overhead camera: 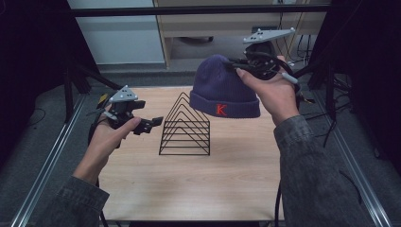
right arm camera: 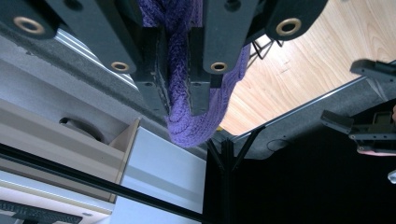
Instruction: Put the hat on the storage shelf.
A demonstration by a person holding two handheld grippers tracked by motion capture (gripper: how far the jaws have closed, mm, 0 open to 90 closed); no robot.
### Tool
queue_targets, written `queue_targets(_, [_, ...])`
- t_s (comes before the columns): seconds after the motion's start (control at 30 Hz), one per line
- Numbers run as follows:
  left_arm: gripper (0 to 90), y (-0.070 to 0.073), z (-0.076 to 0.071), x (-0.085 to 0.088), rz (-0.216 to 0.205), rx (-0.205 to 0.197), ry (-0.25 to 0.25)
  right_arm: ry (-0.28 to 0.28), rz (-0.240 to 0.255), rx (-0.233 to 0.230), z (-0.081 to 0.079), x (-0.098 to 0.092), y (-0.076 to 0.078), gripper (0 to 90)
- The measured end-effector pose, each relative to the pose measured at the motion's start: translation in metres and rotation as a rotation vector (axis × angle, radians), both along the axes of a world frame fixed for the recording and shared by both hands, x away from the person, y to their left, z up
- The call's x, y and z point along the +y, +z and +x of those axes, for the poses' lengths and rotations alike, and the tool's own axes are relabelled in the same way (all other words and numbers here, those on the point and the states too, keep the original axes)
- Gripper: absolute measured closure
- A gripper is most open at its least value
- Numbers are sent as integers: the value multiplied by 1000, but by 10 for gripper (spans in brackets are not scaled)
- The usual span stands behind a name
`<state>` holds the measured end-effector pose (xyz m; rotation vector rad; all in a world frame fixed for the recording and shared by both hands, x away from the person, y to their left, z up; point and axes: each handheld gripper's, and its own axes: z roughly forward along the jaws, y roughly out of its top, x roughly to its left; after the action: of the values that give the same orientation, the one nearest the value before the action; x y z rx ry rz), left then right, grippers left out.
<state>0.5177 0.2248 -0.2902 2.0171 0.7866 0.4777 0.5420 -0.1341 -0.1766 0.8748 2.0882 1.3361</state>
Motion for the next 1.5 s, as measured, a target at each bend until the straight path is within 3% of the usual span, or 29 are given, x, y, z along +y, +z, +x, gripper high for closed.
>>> queue_targets(0.2, [78,4,-4,-10,-12,-2,-25,4,-11,-5,1,15,7,806])
queue_targets(0.47, [75,9,-1,-20,-3,-11,-35,40,16,-21,-1,34,18,806])
queue_targets(1.2, [61,5,14,-7,-55,-5,-42,149,48,-28,-13,75,28,806])
queue_targets(1.47, [28,1,20,-9,-83,11,-82,186,55,-23,-18,84,28,806])
queue_targets(1.5, [29,-1,23,-11,-86,23,-108,189,54,-21,-18,85,27,806])
